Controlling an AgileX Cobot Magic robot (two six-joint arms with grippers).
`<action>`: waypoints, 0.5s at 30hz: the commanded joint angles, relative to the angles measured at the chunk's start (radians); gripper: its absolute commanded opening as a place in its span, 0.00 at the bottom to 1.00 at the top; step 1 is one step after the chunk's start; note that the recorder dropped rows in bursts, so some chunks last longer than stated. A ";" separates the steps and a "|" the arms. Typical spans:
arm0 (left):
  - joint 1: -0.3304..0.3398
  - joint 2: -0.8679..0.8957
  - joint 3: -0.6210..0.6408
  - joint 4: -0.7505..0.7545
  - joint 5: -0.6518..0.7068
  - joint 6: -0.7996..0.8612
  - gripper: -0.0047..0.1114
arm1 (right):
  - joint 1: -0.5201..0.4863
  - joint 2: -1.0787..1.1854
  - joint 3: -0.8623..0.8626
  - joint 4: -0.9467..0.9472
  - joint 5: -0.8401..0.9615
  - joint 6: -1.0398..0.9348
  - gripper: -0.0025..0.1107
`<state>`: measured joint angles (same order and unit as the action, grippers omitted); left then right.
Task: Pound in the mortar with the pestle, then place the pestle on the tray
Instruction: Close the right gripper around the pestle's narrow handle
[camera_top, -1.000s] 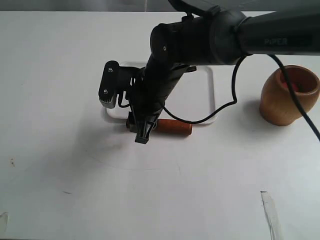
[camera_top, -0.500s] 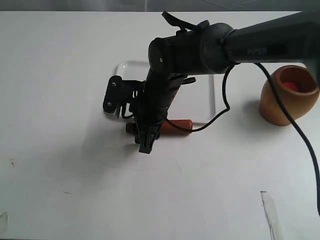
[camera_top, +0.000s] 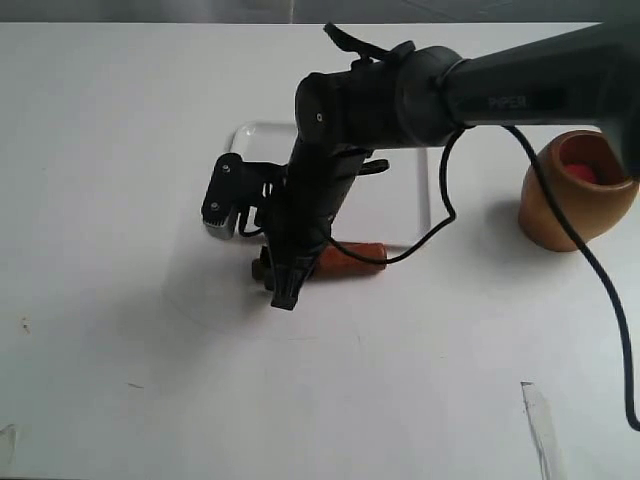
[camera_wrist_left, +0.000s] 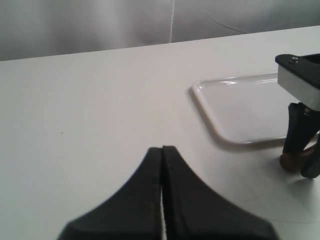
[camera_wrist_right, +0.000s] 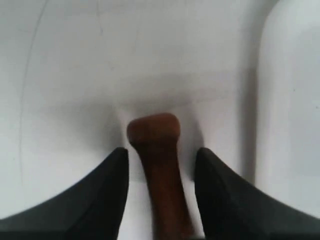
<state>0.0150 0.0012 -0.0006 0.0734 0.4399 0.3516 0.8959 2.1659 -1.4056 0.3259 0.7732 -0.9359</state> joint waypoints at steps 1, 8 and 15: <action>-0.008 -0.001 0.001 -0.007 -0.003 -0.008 0.04 | 0.002 0.084 0.014 -0.078 0.032 0.002 0.32; -0.008 -0.001 0.001 -0.007 -0.003 -0.008 0.04 | 0.002 0.092 0.014 -0.197 0.095 0.055 0.02; -0.008 -0.001 0.001 -0.007 -0.003 -0.008 0.04 | 0.002 0.089 0.012 -0.205 0.108 0.061 0.02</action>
<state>0.0150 0.0012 -0.0006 0.0734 0.4399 0.3516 0.8978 2.1890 -1.4277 0.1932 0.7970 -0.8811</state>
